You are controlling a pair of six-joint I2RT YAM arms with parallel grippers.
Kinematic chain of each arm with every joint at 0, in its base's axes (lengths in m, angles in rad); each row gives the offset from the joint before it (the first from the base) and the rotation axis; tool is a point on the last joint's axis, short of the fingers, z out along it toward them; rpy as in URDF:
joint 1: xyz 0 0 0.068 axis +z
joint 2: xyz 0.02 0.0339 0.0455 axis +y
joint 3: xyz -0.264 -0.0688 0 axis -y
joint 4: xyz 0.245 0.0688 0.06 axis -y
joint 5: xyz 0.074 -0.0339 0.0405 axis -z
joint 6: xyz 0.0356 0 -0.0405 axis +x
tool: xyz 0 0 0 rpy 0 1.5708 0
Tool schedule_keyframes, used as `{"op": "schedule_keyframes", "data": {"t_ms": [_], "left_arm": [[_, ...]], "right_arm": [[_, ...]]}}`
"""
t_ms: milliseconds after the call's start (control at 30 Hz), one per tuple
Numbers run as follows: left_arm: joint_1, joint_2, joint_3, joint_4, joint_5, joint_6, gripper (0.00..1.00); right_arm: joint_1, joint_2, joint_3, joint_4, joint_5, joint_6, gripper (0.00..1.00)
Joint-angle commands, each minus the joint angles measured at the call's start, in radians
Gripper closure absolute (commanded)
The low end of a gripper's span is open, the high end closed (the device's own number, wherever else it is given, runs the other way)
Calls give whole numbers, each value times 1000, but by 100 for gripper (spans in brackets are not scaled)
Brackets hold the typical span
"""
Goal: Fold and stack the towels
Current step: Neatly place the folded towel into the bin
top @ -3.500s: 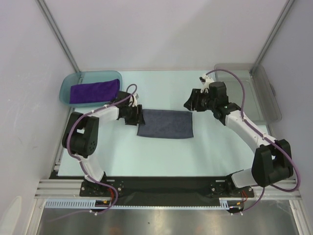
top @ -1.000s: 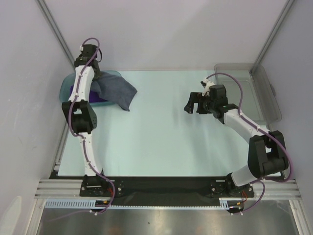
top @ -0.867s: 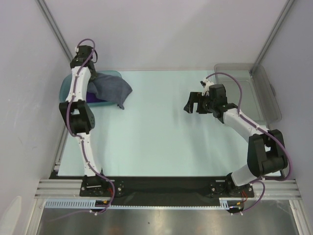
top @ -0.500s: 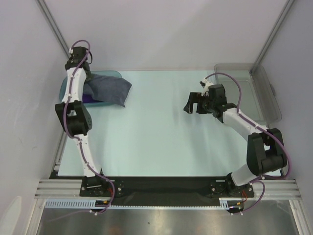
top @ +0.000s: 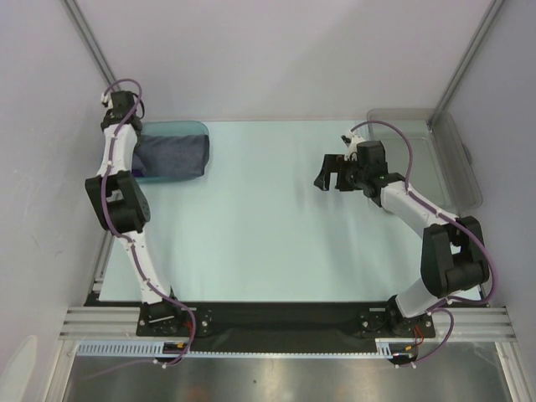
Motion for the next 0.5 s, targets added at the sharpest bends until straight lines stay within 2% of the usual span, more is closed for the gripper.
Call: {"op": "schedule_keyframes", "data": {"t_ms": [0, 367, 400, 467], "left_arm": [[14, -65, -58, 117, -93, 9, 100], [59, -12, -39, 170, -98, -10, 100], [66, -1, -23, 160, -98, -7, 99], [71, 13, -12, 154, -94, 1, 89]], "right_arm": [[-9, 3, 35, 21, 10, -19, 0], [-9, 16, 31, 29, 19, -21, 0], [-9, 19, 33, 30, 18, -21, 0], [-11, 20, 31, 33, 18, -19, 0]]}}
